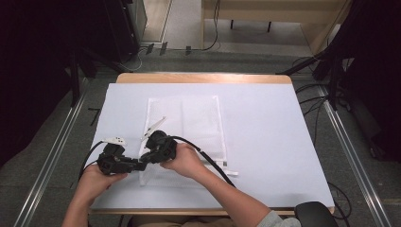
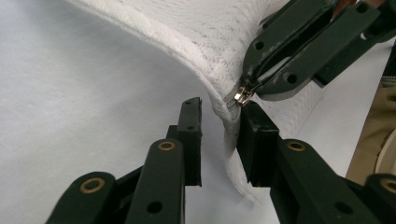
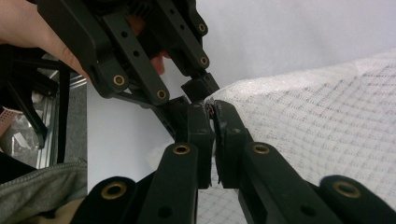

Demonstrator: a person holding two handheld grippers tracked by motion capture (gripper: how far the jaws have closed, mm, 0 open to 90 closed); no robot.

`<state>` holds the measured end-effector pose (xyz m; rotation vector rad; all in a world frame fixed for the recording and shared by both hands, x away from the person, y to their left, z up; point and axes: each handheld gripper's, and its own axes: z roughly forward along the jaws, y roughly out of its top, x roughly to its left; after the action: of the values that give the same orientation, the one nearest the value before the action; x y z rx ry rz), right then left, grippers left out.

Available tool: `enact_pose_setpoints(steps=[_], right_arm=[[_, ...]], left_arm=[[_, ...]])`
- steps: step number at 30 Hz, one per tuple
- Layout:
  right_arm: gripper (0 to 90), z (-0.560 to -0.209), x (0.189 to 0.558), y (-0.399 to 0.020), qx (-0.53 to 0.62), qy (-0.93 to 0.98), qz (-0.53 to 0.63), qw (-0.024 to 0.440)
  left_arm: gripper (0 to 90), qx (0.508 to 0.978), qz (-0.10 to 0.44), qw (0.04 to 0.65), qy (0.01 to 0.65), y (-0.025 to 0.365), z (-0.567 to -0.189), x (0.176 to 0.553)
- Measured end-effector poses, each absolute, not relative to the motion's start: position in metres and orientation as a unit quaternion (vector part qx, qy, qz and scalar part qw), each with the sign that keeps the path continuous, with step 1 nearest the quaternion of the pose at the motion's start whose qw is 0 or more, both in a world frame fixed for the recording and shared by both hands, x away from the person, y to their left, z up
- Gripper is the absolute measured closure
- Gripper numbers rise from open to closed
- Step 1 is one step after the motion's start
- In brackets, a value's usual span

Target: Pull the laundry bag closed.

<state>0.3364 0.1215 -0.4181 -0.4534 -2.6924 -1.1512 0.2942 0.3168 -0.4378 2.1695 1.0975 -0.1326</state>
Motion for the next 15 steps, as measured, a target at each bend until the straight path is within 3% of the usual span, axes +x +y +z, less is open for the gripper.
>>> enact_pose_setpoints(steps=[15], right_arm=[[88.2,-0.4213,0.3359,0.1223,-0.152,-0.908,-0.378,0.094]], left_arm=[[86.8,0.837,-0.061,0.335,0.428,0.3167,-0.4371,0.2954]])
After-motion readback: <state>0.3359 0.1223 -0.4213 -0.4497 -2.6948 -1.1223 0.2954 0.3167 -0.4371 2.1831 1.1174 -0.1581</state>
